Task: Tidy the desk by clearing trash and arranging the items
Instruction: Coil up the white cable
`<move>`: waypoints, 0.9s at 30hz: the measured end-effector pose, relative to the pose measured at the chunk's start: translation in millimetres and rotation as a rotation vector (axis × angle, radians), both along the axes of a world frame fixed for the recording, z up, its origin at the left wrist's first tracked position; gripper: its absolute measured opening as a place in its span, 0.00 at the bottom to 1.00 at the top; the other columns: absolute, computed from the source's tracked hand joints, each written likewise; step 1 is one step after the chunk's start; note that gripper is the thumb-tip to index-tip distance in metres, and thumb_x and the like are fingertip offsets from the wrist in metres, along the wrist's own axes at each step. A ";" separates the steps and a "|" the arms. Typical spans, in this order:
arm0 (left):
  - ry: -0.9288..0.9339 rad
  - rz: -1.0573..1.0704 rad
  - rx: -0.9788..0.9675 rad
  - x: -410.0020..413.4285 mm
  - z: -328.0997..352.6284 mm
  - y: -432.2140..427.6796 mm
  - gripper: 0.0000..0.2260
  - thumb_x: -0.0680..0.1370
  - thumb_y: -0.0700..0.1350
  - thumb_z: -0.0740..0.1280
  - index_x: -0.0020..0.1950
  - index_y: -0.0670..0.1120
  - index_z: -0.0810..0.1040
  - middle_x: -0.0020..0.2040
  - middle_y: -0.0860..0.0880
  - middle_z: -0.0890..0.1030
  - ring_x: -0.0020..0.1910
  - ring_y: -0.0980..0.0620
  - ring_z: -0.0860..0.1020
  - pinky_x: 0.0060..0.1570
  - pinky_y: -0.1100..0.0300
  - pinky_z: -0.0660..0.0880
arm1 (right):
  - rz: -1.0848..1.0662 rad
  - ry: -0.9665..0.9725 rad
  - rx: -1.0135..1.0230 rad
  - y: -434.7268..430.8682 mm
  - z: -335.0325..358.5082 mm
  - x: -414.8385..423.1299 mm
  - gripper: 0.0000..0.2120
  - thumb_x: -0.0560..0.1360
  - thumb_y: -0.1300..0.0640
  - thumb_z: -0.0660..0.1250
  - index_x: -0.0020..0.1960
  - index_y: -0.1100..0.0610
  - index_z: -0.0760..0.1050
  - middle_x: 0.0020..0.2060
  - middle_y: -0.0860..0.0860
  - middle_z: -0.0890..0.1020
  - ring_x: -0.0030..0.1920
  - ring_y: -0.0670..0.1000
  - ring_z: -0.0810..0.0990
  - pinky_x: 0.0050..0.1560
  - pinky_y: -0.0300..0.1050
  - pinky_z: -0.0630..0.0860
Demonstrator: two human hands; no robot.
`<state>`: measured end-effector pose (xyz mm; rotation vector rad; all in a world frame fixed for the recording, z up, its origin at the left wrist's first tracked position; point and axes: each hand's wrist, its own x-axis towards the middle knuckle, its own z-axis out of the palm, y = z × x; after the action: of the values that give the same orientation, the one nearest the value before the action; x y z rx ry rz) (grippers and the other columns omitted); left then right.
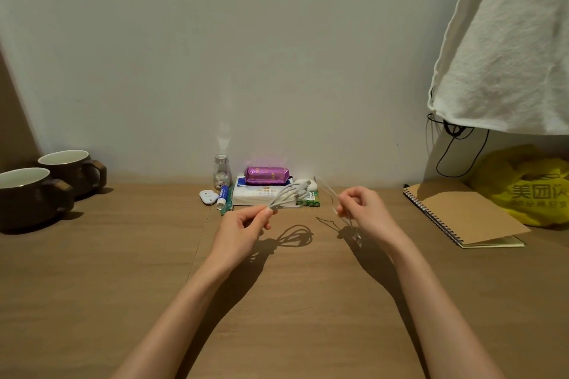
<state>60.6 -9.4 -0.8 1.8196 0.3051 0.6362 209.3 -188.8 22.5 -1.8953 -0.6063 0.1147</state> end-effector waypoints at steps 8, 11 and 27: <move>0.022 0.039 0.248 4.6 -7.9 -4.0 0.06 0.77 0.48 0.65 0.49 0.59 0.80 0.35 0.54 0.80 0.34 0.55 0.74 0.35 0.59 0.71 | 0.214 0.061 0.101 5.4 18.9 -23.9 0.09 0.79 0.58 0.62 0.54 0.62 0.77 0.36 0.50 0.78 0.31 0.43 0.73 0.32 0.35 0.74; 0.010 0.068 0.275 2.8 -5.0 -3.6 0.06 0.77 0.48 0.65 0.50 0.56 0.81 0.36 0.54 0.81 0.36 0.56 0.75 0.37 0.59 0.73 | 0.247 -0.044 0.077 9.2 20.2 -29.6 0.08 0.79 0.58 0.63 0.52 0.62 0.78 0.35 0.49 0.78 0.29 0.42 0.71 0.29 0.34 0.69; -0.242 0.302 1.303 0.9 -6.1 9.0 0.11 0.78 0.51 0.58 0.49 0.51 0.79 0.40 0.54 0.81 0.39 0.51 0.78 0.40 0.58 0.69 | -0.054 -0.325 0.020 18.9 5.9 -23.0 0.04 0.77 0.52 0.66 0.48 0.51 0.79 0.36 0.45 0.80 0.37 0.40 0.76 0.38 0.36 0.70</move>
<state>61.5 -0.5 -7.0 2.8932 -0.0546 1.4723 186.3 -169.9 28.4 -1.9239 -0.7705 -0.2382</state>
